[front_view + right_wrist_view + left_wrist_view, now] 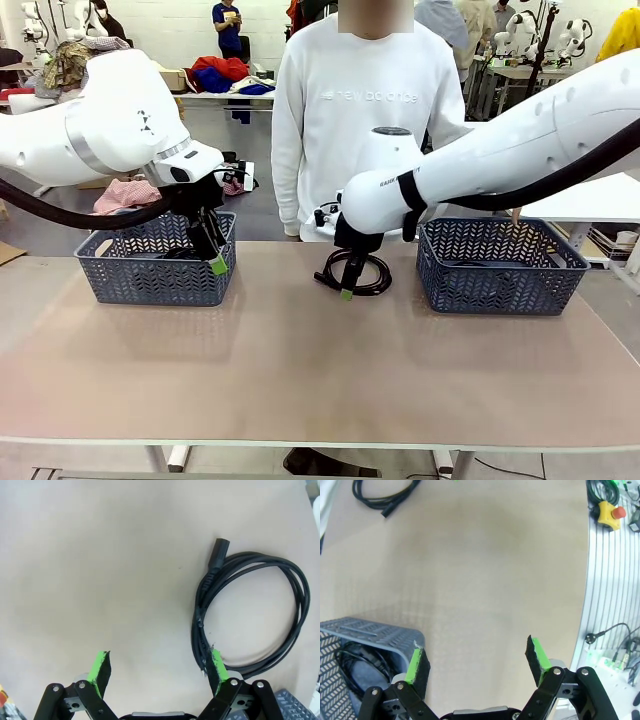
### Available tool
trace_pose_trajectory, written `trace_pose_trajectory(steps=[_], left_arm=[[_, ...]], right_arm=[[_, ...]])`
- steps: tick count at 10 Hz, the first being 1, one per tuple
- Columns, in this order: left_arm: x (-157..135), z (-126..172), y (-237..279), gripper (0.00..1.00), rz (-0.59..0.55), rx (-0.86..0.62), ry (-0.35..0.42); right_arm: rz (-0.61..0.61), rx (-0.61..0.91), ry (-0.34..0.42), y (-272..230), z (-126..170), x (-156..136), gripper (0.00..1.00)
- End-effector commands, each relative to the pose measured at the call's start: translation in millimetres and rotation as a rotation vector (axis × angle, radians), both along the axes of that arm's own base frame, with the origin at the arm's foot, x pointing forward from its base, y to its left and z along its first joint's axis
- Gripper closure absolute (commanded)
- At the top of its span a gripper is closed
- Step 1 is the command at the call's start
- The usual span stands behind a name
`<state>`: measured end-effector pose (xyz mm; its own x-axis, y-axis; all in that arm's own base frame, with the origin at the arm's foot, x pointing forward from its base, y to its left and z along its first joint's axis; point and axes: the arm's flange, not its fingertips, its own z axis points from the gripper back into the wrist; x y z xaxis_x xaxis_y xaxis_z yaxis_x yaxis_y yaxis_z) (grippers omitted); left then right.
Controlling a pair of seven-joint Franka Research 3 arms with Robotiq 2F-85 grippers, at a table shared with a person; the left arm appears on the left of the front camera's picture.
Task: Organize the cables according to human instructions.
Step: Pick up a bundle of cables and place it in the basket indicated by the human.
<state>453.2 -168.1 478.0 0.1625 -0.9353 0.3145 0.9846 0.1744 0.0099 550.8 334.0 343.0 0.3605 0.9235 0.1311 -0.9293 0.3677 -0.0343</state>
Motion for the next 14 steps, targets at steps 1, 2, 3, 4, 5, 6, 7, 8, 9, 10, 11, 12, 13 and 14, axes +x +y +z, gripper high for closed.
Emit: trace_pose_trajectory(steps=[1,2,3,4,5,6,7,8,9,10,11,12,13,14], left_arm=[[0.2,0.4,2.1,0.00,0.003,-0.001,-0.007],[0.2,0.4,2.1,0.00,0.003,-0.001,-0.007],[0.2,0.4,2.1,0.00,0.003,-0.001,-0.007],[0.2,0.4,2.1,0.00,0.003,-0.001,-0.007],[0.2,0.4,2.1,0.00,0.003,-0.001,-0.007],[0.2,0.4,2.1,0.00,0.003,-0.001,-0.007],[0.2,0.4,2.1,0.00,0.003,-0.001,-0.007],[0.2,0.4,2.1,0.00,0.003,-0.001,-0.007],[0.2,0.4,2.1,0.00,0.003,-0.001,-0.007],[0.2,0.4,2.1,0.00,0.003,-0.001,-0.007],[0.2,0.4,2.1,0.00,0.003,-0.001,-0.007],[0.2,0.4,2.1,0.00,0.003,-0.001,-0.007],[0.2,0.4,2.1,0.00,0.003,-0.001,-0.007],[0.2,0.4,2.1,0.00,0.003,-0.001,-0.007]], right_arm=[[-0.033,-0.050,-0.029,16.3,-3.7,12.4,0.00],[-0.040,-0.059,-0.023,17.7,-7.4,18.6,0.00],[-0.042,-0.070,-0.018,19.4,-10.7,23.8,0.00],[-0.041,-0.078,-0.012,21.5,-14.4,28.3,0.00],[-0.040,-0.082,-0.008,22.0,-17.1,31.1,0.00],[-0.043,-0.087,-0.002,21.8,-20.2,34.3,0.00],[-0.039,-0.089,0.007,21.9,-23.6,37.7,0.00],[-0.035,-0.089,0.012,22.6,-25.0,40.4,0.00],[-0.032,-0.090,0.021,23.2,-27.2,42.6,0.00],[-0.026,-0.091,0.028,23.6,-29.8,44.9,0.00],[-0.025,-0.086,0.035,23.9,-31.4,46.2,0.00],[-0.020,-0.084,0.045,25.1,-33.9,47.4,0.00],[-0.016,-0.083,0.056,26.1,-36.3,48.0,0.00],[-0.012,-0.084,0.064,26.9,-37.6,47.9,0.00]])
